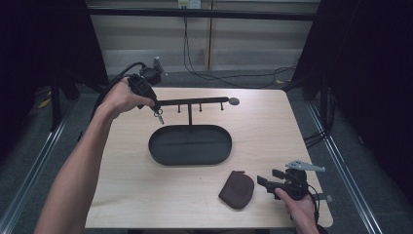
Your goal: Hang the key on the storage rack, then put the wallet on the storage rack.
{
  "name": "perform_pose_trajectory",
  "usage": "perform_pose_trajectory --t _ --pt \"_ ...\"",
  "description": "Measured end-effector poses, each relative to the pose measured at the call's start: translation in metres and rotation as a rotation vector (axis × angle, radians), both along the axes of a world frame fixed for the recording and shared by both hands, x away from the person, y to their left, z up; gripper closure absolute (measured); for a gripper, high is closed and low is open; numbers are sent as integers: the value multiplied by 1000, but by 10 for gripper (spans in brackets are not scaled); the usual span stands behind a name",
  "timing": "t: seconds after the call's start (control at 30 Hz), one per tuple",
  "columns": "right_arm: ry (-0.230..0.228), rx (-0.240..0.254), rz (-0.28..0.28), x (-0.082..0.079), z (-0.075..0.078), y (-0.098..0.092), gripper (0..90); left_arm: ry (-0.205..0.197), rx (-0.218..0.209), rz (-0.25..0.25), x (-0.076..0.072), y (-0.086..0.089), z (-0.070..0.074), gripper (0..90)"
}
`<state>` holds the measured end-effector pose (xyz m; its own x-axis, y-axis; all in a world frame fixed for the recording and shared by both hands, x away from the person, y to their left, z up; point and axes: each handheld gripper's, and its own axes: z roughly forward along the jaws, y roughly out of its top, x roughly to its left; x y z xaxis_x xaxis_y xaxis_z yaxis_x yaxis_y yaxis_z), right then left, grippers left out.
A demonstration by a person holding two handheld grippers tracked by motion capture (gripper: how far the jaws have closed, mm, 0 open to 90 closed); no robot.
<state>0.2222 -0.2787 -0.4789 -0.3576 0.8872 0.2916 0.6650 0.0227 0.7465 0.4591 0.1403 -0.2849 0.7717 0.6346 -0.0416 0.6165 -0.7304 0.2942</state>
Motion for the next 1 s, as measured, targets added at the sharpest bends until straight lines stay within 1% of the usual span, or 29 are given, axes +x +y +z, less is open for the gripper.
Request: perform_pose_trajectory --t 0.03,0.07,0.13,0.3,0.33,0.37,0.4,0.43,0.47,0.5,0.57,0.6,0.63,0.7,0.73,0.77,0.83,0.87,0.97,1.0 --pt "-1 -1 1 0 0 0 239 -4 -4 3 -1 2 0 795" --pt "0 -4 2 0 0 0 239 -11 -10 8 -2 4 0 757" --pt "-2 -3 -1 0 0 0 239 -2 -32 13 -4 7 -1 750" --pt "0 -2 -6 0 0 0 239 0 -97 41 -9 18 0 715" --pt "2 -2 -6 0 0 0 239 -19 -113 50 -12 19 1 704" --pt "0 -3 -4 0 0 0 239 -28 -133 50 -14 21 1 708" --pt "0 -2 -3 0 0 0 239 -33 -139 48 -16 21 0 707" --pt "0 -3 -1 0 0 0 239 -38 -133 48 -20 22 0 697" --pt "0 -3 -1 0 0 0 239 -38 -133 48 -20 22 0 688" --pt "-2 -4 0 0 0 0 239 -47 -141 52 -22 23 -1 688" --pt "-1 -4 -1 -1 0 0 239 -70 -152 67 -28 26 -3 651" --pt "-1 -4 -1 -1 0 0 239 -70 -152 67 -28 26 -3 630" --pt "-1 -4 -2 -1 0 0 239 -73 -160 76 -30 27 -4 630" --pt "1 -3 -5 0 0 0 239 -88 -161 75 -35 30 -5 595" --pt "1 -3 -5 0 0 0 239 -83 -169 75 -36 31 -6 595" --pt "-1 -4 -2 0 0 0 239 -90 -166 77 -39 33 -8 584" --pt "0 -5 -3 0 0 1 239 -89 -182 72 -43 36 -10 569" --pt "0 -7 -2 0 0 1 239 -101 -191 79 -47 40 -11 544" --pt "-1 -8 -4 0 0 1 239 -97 -201 90 -50 44 -14 510" --pt "-1 -8 -4 0 0 1 239 -107 -204 93 -53 46 -16 510"
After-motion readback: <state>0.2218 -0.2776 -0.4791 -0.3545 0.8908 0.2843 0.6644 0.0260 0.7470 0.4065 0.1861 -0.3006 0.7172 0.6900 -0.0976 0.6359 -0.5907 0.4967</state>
